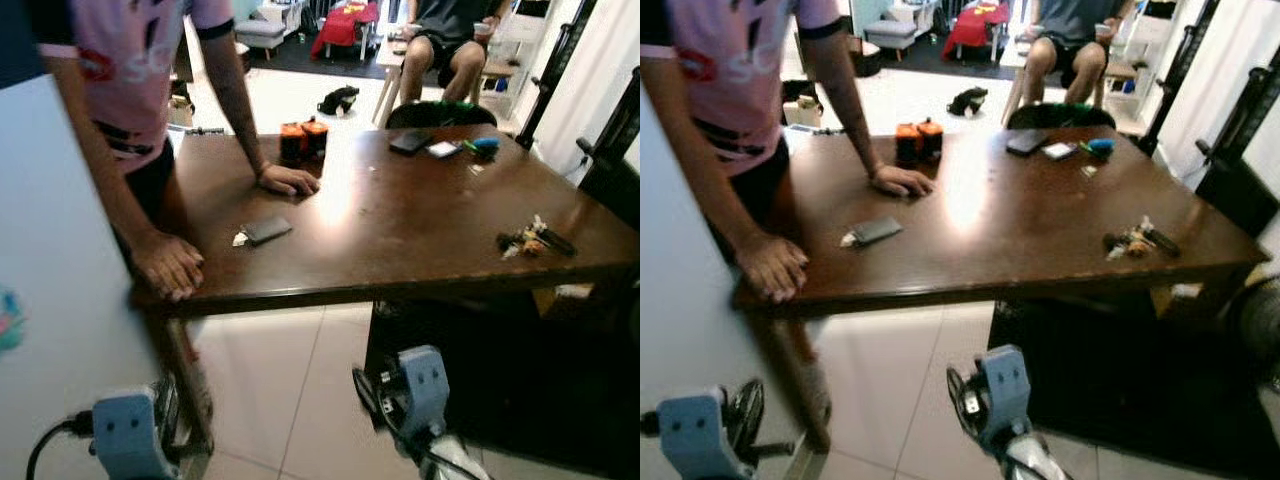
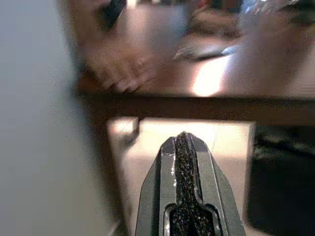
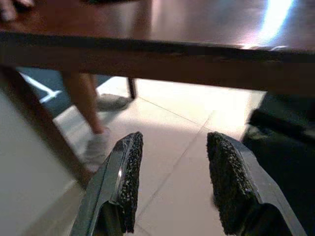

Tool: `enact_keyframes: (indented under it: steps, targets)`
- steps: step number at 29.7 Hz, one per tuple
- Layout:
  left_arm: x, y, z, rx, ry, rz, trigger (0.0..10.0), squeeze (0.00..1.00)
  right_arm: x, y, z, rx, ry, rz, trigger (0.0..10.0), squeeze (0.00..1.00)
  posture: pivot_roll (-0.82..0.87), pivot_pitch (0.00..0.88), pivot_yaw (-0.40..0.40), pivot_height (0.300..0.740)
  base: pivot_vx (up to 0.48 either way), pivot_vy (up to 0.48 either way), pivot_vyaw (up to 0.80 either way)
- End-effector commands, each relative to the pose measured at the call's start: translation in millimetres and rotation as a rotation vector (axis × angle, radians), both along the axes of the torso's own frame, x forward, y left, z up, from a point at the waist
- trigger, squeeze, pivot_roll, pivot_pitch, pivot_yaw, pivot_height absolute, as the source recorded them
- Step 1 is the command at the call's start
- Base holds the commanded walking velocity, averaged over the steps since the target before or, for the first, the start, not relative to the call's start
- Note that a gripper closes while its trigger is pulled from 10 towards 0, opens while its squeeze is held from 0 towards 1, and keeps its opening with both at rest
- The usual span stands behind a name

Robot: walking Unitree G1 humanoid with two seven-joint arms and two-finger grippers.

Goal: Hang keys on a hook

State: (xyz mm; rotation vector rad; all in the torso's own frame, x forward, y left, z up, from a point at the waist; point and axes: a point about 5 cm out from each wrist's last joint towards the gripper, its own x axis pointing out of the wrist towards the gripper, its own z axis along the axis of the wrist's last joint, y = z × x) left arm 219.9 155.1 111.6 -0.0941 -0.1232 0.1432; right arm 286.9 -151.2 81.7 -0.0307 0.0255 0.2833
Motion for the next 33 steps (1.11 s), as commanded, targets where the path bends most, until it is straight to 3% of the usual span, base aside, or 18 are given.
enact_keyframes:
  steps: [1,33]
  targets:
    - [-5.5,9.6,-8.8,0.024,0.046,0.036,10.0,0.00,-2.2,10.0,-3.7,0.013,0.013,0.027,10.0,0.00,-0.08,0.040,0.097,0.740,0.000,-0.480,0.00]
    - [-4.4,13.9,-4.2,0.033,0.038,0.038,10.0,0.00,2.1,10.3,1.5,0.027,-0.014,0.011,10.0,0.00,-0.06,0.069,0.099,0.740,0.000,-0.480,0.00]
